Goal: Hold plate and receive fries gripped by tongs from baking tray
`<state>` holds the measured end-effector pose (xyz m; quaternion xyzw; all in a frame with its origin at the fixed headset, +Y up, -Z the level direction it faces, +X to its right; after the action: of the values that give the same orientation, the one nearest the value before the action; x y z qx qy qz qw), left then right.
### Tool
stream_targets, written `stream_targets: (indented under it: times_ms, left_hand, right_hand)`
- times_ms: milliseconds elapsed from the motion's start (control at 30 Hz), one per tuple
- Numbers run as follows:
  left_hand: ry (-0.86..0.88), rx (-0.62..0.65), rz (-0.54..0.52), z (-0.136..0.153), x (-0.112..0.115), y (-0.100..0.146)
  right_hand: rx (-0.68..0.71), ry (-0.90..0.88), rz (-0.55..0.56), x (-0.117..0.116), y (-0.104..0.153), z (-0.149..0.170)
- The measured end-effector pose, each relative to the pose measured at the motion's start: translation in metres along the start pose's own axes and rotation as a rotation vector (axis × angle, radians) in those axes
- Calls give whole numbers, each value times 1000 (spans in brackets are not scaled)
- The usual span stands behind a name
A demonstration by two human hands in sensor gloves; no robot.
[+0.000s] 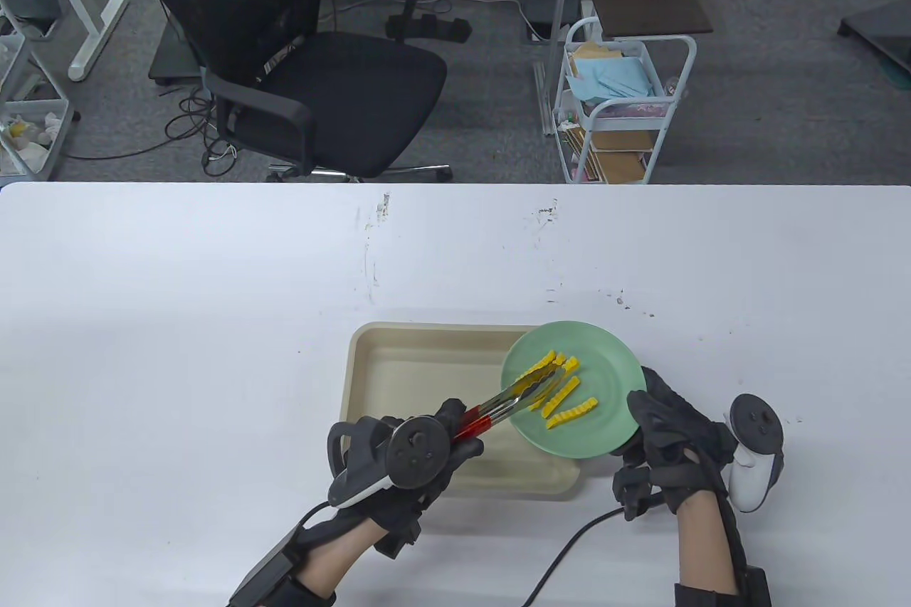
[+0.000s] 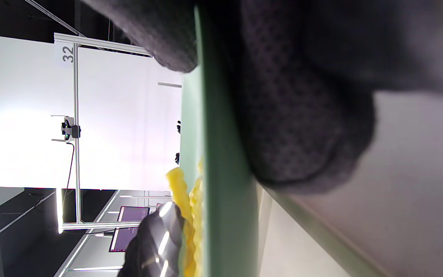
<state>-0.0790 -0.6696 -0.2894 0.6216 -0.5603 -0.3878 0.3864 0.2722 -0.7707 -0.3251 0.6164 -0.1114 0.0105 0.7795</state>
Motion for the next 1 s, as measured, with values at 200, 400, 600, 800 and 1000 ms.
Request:
stream_targets:
  times_ms: [200, 400, 600, 800, 1000]
  left_hand:
    - [-6, 4, 1, 1, 0, 0]
    - [52, -15, -46, 15, -6, 10]
    - [214, -176, -168, 84, -15, 30]
    - [80, -473, -117, 187, -8, 63]
    - [142, -666, 14, 256, 31, 87]
  right_hand:
    - [-4, 6, -1, -1, 0, 0]
    - [3, 3, 2, 0, 0, 0]
    - [2, 0, 7, 1, 0, 0]
    - [2, -1, 11, 2, 0, 0]
    - [6, 1, 12, 3, 1, 0]
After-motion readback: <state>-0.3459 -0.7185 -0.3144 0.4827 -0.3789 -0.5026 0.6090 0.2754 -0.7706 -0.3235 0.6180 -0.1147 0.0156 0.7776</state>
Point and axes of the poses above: the tracker on the back of each hand, its own z axis roughly to the little-finger side, its own y axis roughly from the fingertips to the wrist, x = y × z, the point moved 5 cm from there along -y, roughly from the wrist to the fingertips, and after that the axes turned 12 degrees about -y, right-handed, at the moved point
